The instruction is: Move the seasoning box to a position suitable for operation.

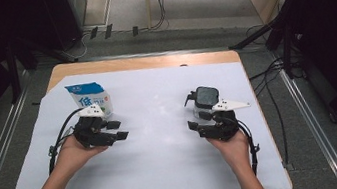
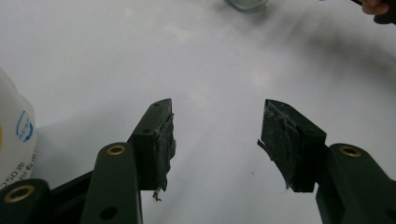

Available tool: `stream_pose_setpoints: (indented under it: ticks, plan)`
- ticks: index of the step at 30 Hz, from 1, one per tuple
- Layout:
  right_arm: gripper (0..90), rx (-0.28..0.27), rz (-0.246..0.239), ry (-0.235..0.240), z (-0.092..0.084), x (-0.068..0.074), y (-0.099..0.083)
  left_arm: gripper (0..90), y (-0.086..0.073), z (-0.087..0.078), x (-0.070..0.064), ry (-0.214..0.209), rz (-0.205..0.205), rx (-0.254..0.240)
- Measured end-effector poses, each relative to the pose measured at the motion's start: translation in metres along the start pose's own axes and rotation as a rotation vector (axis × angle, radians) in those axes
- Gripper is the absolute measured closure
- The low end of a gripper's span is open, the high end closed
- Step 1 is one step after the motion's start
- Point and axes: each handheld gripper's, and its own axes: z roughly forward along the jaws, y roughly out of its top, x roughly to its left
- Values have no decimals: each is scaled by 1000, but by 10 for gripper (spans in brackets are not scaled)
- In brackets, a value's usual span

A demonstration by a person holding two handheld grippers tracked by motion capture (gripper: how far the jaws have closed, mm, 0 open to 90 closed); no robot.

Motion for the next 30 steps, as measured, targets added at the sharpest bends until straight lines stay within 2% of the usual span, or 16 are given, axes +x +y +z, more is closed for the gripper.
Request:
stream_pose_setpoints:
  ticks: [2,5,8,10,12,15,19,22,24,25,26,27,30]
  plan:
    - [378,6,4,-24,-1,-1,-1,450,1,1,1,3,-4,-12]
    - [356,8,7,-57,-4,-4,-4,453,3,4,3,4,-7,-6]
    - [330,-7,31,-97,-8,-11,-6,455,4,6,3,-5,-19,-9]
    - [308,-14,52,-122,-11,-14,-5,456,3,6,3,-5,-12,19]
    - [280,-26,62,-159,-13,-14,-5,457,2,6,1,2,5,30]
    - [214,-27,70,-223,-14,-13,-4,457,1,3,0,-2,-5,21]
    - [177,-16,80,-316,-15,-11,-3,458,0,1,-1,-11,-1,7]
    - [151,-21,94,-368,-10,-12,-2,457,0,0,0,-14,-10,3]
    - [136,-20,120,-404,-4,-14,0,457,0,0,0,-10,-8,5]
    - [90,-18,151,-410,-1,-15,1,456,-1,0,0,-14,-12,2]
    - [28,-22,161,-402,2,-16,2,456,-1,0,1,-13,-14,1]
    - [26,-32,163,-405,5,-17,3,456,-1,0,1,-12,-12,2]
    - [0,-21,153,-453,15,-17,7,456,-1,0,1,-16,-19,-3]
